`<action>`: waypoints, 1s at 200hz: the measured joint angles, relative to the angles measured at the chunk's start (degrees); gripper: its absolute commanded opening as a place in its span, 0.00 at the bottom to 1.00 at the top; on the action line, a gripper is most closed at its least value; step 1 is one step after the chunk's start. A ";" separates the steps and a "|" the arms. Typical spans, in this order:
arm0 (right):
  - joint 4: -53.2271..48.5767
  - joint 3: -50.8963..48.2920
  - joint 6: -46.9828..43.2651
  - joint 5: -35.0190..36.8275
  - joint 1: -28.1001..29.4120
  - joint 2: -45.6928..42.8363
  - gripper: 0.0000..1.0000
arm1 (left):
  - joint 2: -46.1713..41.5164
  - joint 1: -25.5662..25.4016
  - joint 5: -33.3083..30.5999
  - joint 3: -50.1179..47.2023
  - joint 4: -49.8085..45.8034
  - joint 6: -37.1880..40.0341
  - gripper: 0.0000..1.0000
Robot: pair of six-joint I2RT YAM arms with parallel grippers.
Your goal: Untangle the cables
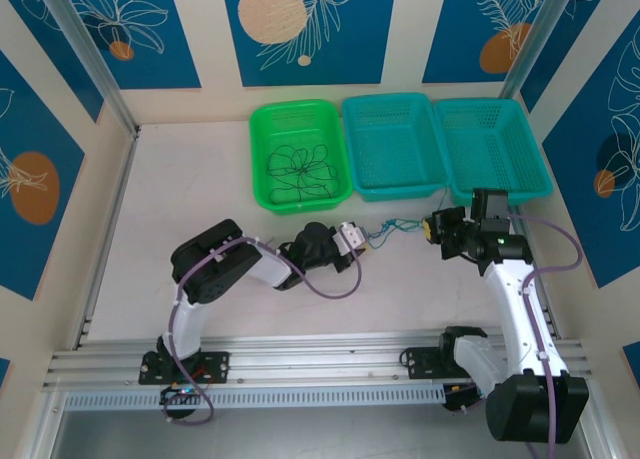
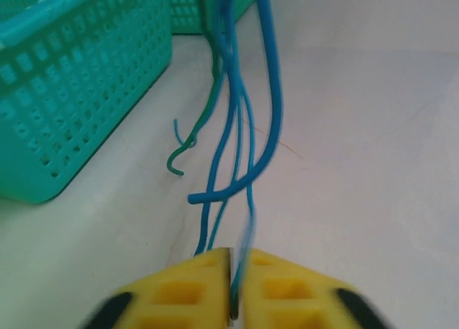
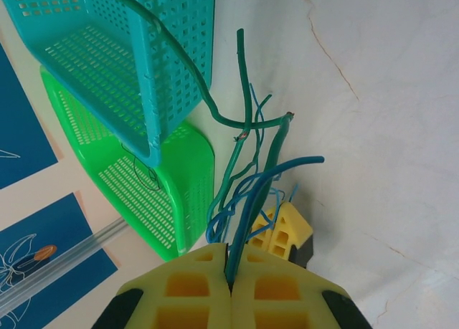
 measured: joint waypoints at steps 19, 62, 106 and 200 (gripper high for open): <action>0.07 0.00 -0.07 0.04 -0.74 0.44 0.00 | -0.70 -0.02 0.33 -1.14 1.92 -1.16 0.00; -0.13 -0.68 -2.27 1.29 -5.27 0.50 0.00 | -15.85 0.59 -2.08 -13.09 1.90 -6.54 0.00; -0.33 -3.34 -6.21 2.08 -14.12 0.61 0.00 | -39.60 11.54 -7.89 -22.29 -6.80 -20.74 0.00; 3.02 -5.81 -13.88 2.58 -15.72 2.38 0.00 | -69.11 26.08 -5.40 -27.96 -29.79 -33.07 0.00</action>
